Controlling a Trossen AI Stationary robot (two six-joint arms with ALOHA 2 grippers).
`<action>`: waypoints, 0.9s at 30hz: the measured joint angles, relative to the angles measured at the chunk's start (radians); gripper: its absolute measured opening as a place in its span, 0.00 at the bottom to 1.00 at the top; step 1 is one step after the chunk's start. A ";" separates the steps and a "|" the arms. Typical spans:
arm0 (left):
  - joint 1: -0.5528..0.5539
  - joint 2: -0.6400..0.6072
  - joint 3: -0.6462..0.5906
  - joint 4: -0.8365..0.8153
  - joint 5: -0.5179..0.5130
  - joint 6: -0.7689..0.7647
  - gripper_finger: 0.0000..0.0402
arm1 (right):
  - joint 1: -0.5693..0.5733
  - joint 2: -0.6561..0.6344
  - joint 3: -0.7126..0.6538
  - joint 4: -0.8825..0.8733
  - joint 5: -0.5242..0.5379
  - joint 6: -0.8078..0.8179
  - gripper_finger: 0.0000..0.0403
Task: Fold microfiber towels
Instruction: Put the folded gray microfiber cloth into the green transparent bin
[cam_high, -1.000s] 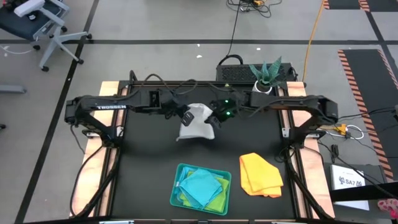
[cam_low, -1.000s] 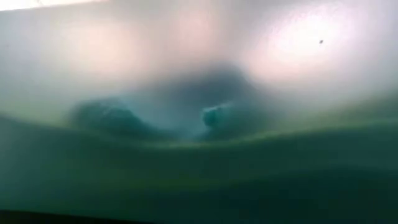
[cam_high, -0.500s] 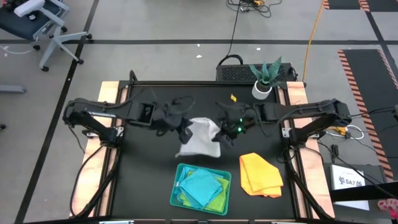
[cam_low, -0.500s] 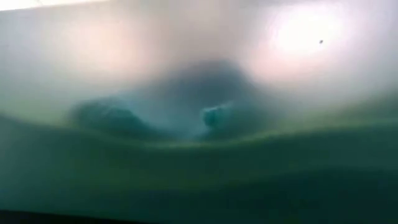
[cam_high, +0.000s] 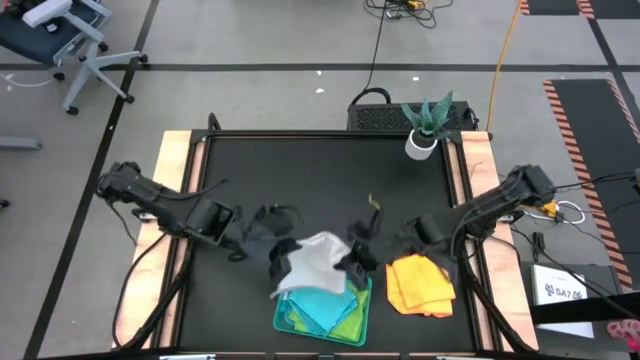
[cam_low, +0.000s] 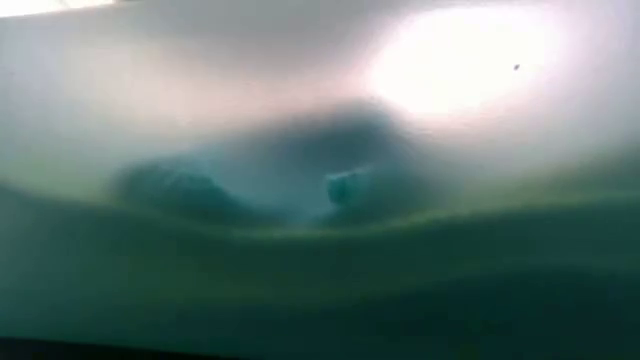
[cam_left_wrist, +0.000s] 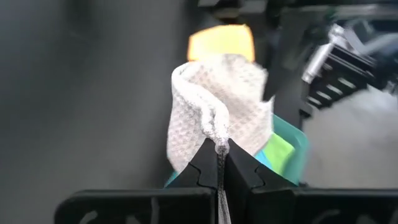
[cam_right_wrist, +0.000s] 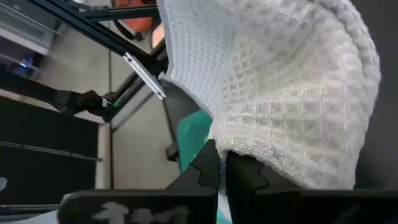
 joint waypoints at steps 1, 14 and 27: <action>-0.020 0.000 0.000 0.000 0.000 -0.007 0.01 | 0.016 0.023 0.000 0.038 0.015 0.008 0.00; -0.151 0.129 0.001 0.033 -0.018 -0.160 0.01 | 0.149 0.131 0.000 0.113 0.056 0.230 0.00; -0.137 0.199 0.001 0.167 0.046 -0.092 0.01 | 0.271 0.149 -0.001 0.076 0.199 0.442 0.00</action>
